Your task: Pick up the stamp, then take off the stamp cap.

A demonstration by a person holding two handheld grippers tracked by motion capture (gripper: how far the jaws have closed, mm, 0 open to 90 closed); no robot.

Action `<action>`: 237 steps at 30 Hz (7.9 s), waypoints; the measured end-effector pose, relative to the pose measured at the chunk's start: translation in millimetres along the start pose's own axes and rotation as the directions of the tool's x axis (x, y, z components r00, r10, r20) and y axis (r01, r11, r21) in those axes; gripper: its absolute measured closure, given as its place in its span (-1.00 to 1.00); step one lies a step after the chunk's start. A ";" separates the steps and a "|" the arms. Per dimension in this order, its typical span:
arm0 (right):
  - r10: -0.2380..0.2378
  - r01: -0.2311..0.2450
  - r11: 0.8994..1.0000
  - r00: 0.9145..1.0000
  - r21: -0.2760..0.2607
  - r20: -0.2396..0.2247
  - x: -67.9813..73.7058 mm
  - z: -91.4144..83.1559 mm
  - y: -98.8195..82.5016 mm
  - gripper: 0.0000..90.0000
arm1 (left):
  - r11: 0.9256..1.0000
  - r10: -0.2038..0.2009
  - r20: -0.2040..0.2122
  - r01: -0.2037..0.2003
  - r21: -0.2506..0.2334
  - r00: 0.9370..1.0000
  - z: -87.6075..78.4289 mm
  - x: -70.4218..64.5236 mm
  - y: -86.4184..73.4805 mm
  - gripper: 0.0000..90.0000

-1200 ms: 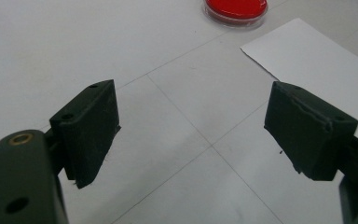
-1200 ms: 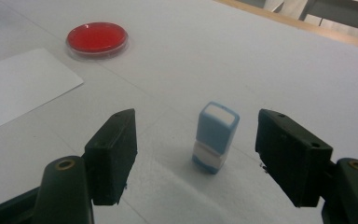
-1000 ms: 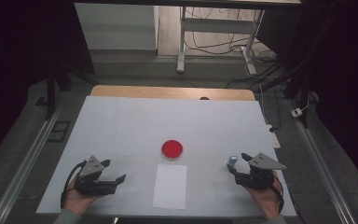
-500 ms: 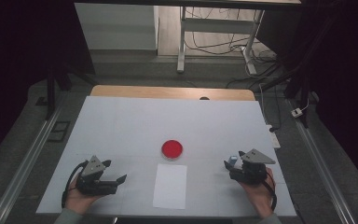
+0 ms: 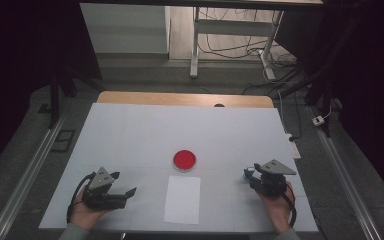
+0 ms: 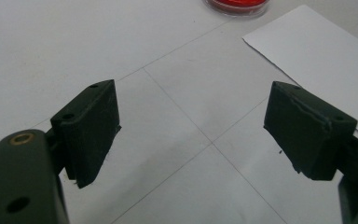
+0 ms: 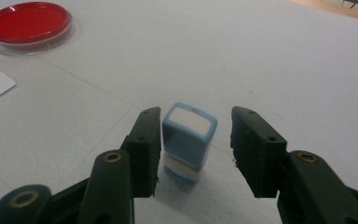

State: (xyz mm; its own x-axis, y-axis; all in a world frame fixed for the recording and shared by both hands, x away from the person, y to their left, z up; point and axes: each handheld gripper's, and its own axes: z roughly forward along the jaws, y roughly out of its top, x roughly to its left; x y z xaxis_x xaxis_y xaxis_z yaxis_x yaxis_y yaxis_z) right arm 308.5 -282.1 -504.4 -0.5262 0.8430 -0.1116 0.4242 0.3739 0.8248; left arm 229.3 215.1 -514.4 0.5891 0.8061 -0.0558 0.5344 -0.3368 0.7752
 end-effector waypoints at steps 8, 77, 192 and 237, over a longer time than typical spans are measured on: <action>0.004 -0.004 1.000 1.000 0.010 -0.013 -0.2 0.4 -0.7 0.39 | 1.000 -0.001 -0.002 0.001 0.000 1.000 -0.2 0.3 -0.4 -0.59; 0.007 -0.035 0.979 0.990 -0.200 -0.140 5.9 -22.2 13.3 0.43 | 1.000 -0.010 -0.013 0.010 -0.014 1.000 4.6 2.8 0.8 -0.59; -0.127 0.006 0.959 0.902 -0.283 -0.414 104.5 23.6 72.4 0.43 | 0.999 -0.010 0.002 0.010 -0.040 1.000 6.9 1.5 5.1 -0.58; -0.115 -0.014 0.957 0.897 -0.289 -0.426 102.5 22.2 75.1 0.43 | 0.982 0.169 0.060 -0.163 -0.092 0.984 29.0 -45.4 68.6 -0.47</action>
State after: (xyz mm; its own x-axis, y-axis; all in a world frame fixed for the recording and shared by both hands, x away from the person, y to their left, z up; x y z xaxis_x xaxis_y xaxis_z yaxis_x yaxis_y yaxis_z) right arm 302.8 -159.0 -466.2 -0.8349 0.5488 0.0413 0.2010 0.2343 0.9512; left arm 256.9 141.3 -477.0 0.7062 0.7070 0.0383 0.3732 -0.4175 0.8285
